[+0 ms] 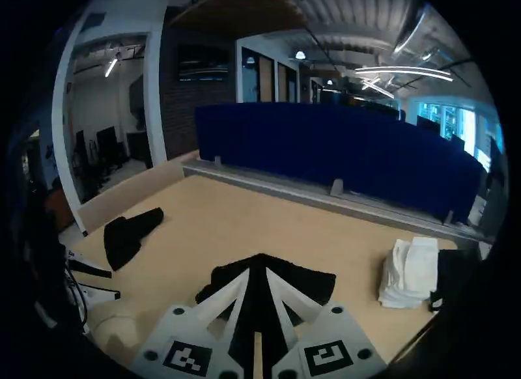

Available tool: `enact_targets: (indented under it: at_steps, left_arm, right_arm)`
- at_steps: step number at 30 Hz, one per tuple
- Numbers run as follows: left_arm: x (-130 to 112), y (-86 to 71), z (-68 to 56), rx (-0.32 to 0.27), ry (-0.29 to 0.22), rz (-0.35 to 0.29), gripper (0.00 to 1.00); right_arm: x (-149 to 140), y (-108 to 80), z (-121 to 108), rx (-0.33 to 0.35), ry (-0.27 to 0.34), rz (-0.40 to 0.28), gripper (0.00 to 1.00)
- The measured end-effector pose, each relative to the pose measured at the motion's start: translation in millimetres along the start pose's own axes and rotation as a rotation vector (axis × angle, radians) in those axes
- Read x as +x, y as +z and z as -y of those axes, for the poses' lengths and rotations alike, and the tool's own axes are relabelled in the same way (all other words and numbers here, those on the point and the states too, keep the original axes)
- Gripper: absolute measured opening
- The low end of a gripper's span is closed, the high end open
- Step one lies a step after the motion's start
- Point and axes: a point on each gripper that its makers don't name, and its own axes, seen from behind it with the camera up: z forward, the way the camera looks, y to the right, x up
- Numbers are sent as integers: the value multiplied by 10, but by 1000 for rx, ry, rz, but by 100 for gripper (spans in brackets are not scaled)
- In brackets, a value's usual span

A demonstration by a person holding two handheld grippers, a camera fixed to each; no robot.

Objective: Fold towel

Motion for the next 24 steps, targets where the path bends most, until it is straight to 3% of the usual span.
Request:
enact_targets:
  at_steps: [10,18,24]
  left_arm:
    - [68,20,-133,-24,23,-6,90]
    - [34,16,-243,-39,30,1,90]
    - [6,-12,-291,-39,42,4,90]
  right_arm:
    - [62,-289,-364,-66,15,-11,2]
    - [-23,-549,-829,-119,32,3,2]
    - [-131,-625,-1216,-140,53,24,2]
